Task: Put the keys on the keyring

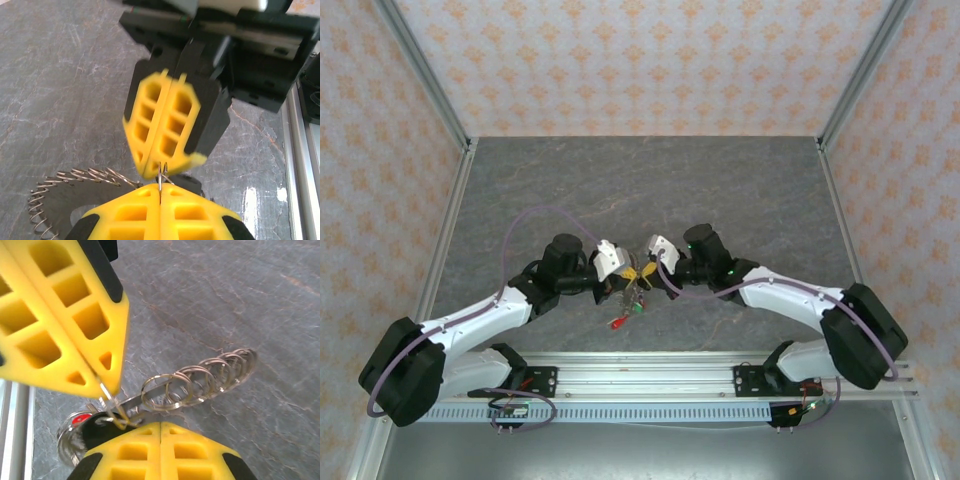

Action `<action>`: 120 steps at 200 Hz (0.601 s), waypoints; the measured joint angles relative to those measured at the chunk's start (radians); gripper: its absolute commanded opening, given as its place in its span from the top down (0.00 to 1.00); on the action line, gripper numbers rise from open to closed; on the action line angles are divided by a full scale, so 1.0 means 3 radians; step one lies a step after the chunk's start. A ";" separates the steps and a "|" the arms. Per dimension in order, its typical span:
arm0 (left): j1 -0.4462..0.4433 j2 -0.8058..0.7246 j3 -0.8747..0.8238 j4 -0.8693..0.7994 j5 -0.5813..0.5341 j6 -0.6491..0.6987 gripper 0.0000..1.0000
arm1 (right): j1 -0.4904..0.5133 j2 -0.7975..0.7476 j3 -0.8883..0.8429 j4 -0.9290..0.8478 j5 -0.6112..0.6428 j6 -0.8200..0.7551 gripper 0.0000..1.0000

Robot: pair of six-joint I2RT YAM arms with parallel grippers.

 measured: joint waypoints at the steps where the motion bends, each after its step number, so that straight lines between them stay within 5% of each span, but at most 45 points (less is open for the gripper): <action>1: -0.0001 0.0000 0.0000 0.0006 0.0001 0.0000 1.00 | 0.0000 0.0009 0.0000 0.0009 -0.0009 0.0006 0.97; 64: -0.0014 0.0111 0.0000 0.0221 -0.0011 -0.0140 1.00 | 0.0043 0.0167 -0.0053 0.0282 0.0015 0.0305 0.88; 120: -0.0164 0.0427 0.0256 0.0039 -0.0239 0.0027 1.00 | -0.0052 -0.0532 -0.0593 0.0401 0.1307 0.0715 0.64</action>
